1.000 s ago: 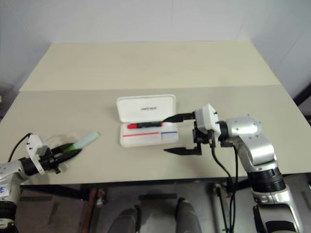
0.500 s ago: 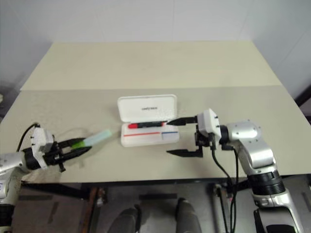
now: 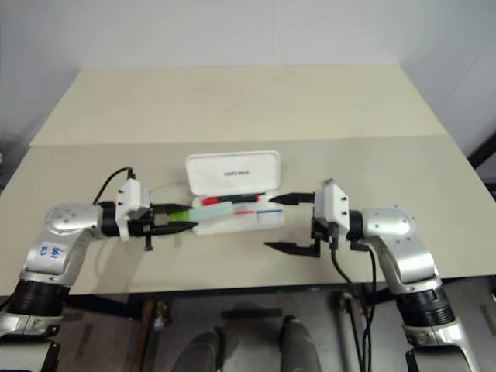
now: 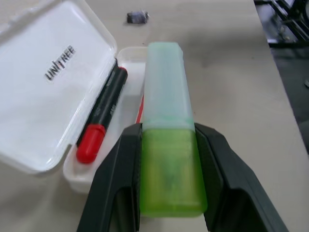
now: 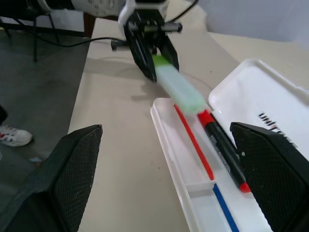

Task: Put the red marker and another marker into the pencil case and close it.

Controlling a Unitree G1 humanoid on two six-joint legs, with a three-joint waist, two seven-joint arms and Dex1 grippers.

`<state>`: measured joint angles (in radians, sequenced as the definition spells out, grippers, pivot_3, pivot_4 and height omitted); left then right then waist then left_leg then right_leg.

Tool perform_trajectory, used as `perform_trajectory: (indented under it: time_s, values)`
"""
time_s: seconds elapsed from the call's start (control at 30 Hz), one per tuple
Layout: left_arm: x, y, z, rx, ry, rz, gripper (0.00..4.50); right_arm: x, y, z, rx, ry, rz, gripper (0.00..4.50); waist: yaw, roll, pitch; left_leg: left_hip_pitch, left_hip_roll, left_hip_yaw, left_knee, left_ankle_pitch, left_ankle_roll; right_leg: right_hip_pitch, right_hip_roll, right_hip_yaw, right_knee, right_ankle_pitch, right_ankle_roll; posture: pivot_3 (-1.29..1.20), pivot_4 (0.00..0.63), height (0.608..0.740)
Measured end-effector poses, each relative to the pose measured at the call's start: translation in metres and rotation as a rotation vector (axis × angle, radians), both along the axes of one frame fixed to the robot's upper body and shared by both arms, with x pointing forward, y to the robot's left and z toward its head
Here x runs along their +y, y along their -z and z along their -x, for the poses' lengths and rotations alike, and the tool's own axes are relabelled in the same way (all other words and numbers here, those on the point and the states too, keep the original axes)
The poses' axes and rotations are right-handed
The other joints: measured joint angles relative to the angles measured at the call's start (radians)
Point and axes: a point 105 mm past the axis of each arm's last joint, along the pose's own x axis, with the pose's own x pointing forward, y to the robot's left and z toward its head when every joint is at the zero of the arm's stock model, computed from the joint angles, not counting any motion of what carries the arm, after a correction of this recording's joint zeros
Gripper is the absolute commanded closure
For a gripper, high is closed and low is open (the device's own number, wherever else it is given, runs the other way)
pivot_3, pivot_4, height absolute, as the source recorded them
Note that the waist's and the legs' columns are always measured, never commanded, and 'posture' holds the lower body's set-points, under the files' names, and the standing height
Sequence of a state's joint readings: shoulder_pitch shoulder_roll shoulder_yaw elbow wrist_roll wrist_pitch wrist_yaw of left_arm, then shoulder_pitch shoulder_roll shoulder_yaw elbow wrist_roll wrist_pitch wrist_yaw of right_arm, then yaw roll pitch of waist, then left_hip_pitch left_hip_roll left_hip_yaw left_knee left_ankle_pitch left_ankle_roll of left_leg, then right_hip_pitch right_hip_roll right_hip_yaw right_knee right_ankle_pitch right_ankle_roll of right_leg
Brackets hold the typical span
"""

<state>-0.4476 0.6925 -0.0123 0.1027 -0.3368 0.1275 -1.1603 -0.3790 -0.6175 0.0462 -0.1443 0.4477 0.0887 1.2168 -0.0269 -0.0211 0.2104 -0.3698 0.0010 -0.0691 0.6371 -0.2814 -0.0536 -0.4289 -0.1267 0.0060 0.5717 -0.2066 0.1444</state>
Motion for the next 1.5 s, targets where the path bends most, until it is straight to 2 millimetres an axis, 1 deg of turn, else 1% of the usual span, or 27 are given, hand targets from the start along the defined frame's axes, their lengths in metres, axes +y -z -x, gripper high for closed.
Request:
perform_trajectory:
  time_s: [0.07, 0.2, 0.3, 0.43, 0.63, 0.73, 0.8, 0.87, 1.07, 1.33, 1.5]
  values:
    - [-0.007, 0.003, -0.007, -0.004, 0.020, -0.007, 3.36, -0.002, 0.000, 0.002, -0.005, 0.027, -0.010, 0.00, 0.002, 0.000, 0.000, 0.000, 0.000, 0.000, 0.000, 0.000, 0.000, 0.000, 0.000, 0.000, -0.001, 0.000, 0.000, 0.00, 0.150, 0.740]
    - [-0.017, 0.012, -0.014, 0.003, 0.059, -0.028, 3.36, 0.000, -0.003, 0.007, -0.022, 0.049, -0.019, 0.00, 0.001, 0.000, 0.000, -0.001, 0.000, 0.000, 0.001, 0.000, 0.000, 0.000, 0.000, 0.000, -0.001, 0.000, 0.000, 0.00, 0.150, 0.740]
    - [-0.023, 0.013, -0.019, -0.002, 0.091, -0.017, 3.36, -0.002, -0.002, 0.009, -0.021, 0.079, -0.021, 0.00, 0.004, 0.000, 0.000, 0.000, 0.000, 0.000, 0.001, 0.000, 0.000, 0.000, 0.000, 0.000, -0.001, 0.000, 0.000, 0.00, 0.150, 0.740]
    - [-0.028, 0.016, -0.025, 0.001, 0.106, -0.014, 3.36, -0.005, -0.005, 0.013, -0.029, 0.113, -0.024, 0.00, 0.006, 0.000, 0.000, -0.001, 0.000, 0.000, 0.002, 0.000, 0.000, 0.001, 0.000, 0.000, -0.002, 0.000, 0.001, 0.00, 0.150, 0.740]
    - [-0.033, 0.021, -0.031, 0.008, 0.112, -0.017, 3.36, -0.004, -0.008, 0.016, -0.038, 0.127, -0.022, 0.00, 0.005, -0.001, 0.000, -0.001, 0.000, 0.000, 0.005, 0.000, 0.001, 0.001, 0.000, 0.000, -0.001, 0.001, 0.001, 0.00, 0.150, 0.740]
    - [-0.035, 0.027, -0.033, 0.032, 0.108, -0.015, 3.36, -0.003, -0.009, 0.017, -0.039, 0.136, -0.025, 0.00, 0.004, -0.001, 0.000, -0.002, 0.000, 0.000, 0.009, -0.001, 0.002, 0.002, 0.000, 0.000, -0.001, 0.001, 0.001, 0.00, 0.150, 0.740]
    - [-0.035, 0.030, -0.034, 0.046, 0.103, -0.015, 2.62, -0.003, -0.009, 0.017, -0.038, 0.137, -0.025, 0.00, 0.004, -0.001, 0.000, -0.002, 0.000, 0.000, 0.009, -0.001, 0.002, 0.002, 0.000, 0.000, -0.001, 0.001, 0.001, 0.00, 0.150, 0.740]
    - [-0.034, 0.028, -0.036, 0.044, 0.097, -0.017, 2.04, -0.002, -0.009, 0.018, -0.040, 0.139, -0.026, 0.00, 0.005, -0.001, 0.000, -0.002, 0.000, 0.000, 0.010, -0.001, 0.002, 0.002, 0.000, 0.000, 0.000, 0.001, 0.001, 0.00, 0.150, 0.740]
    - [-0.037, 0.029, -0.037, 0.049, 0.102, -0.010, 0.02, -0.002, -0.011, 0.016, -0.045, 0.149, -0.032, 0.00, 0.005, -0.001, 0.000, -0.002, 0.000, 0.000, 0.010, -0.001, 0.002, 0.002, 0.000, 0.000, 0.000, 0.001, 0.001, 0.00, 0.150, 0.740]
    - [-0.045, 0.015, -0.031, 0.029, 0.144, -0.002, 0.02, 0.000, -0.015, 0.015, -0.058, 0.145, -0.042, 0.00, 0.005, -0.001, 0.000, -0.002, 0.000, 0.000, 0.010, -0.001, 0.002, 0.002, 0.000, 0.000, -0.001, 0.001, 0.001, 0.00, 0.150, 0.740]
    - [-0.047, 0.011, -0.025, 0.008, 0.161, 0.011, 0.02, -0.001, -0.014, 0.008, -0.044, 0.183, -0.073, 0.00, 0.003, -0.001, 0.000, -0.002, 0.000, 0.000, 0.010, -0.001, 0.002, 0.002, 0.000, 0.001, 0.000, 0.001, 0.001, 0.00, 0.150, 0.740]
